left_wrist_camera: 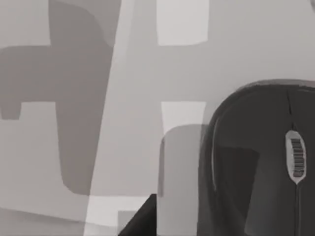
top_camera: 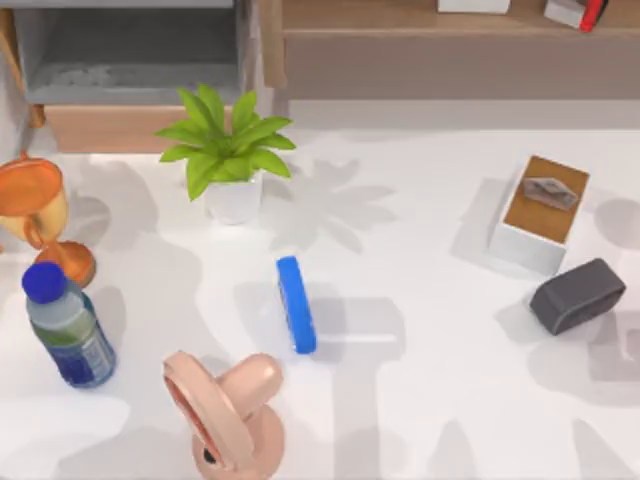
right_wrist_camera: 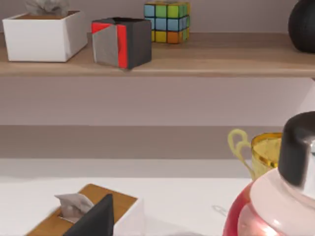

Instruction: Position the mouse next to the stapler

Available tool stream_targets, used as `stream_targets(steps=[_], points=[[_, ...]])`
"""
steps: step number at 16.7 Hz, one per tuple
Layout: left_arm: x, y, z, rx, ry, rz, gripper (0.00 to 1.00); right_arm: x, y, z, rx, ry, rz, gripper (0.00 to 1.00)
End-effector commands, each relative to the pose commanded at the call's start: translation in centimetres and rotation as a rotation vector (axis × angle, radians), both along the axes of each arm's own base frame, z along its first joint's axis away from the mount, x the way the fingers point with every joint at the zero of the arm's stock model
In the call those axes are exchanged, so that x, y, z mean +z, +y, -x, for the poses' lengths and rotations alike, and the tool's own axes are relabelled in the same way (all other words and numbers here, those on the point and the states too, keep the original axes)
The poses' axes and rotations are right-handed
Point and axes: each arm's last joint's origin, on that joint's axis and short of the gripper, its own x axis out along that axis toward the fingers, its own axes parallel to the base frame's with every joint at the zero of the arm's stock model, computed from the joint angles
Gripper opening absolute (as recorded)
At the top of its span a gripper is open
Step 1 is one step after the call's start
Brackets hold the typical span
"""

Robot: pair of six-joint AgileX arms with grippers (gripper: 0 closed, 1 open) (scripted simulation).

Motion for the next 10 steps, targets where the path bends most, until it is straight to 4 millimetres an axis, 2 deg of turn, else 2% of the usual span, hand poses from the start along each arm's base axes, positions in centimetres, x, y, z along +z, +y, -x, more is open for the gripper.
stream_targets(steps=[7, 10], points=[[0.00, 0.00, 0.00, 0.000, 0.000, 0.000, 0.02, 0.00, 0.00, 0.00, 0.000, 0.000, 0.000, 1.00], [0.00, 0.00, 0.00, 0.000, 0.000, 0.000, 0.00, 0.00, 0.00, 0.00, 0.000, 0.000, 0.000, 1.00]])
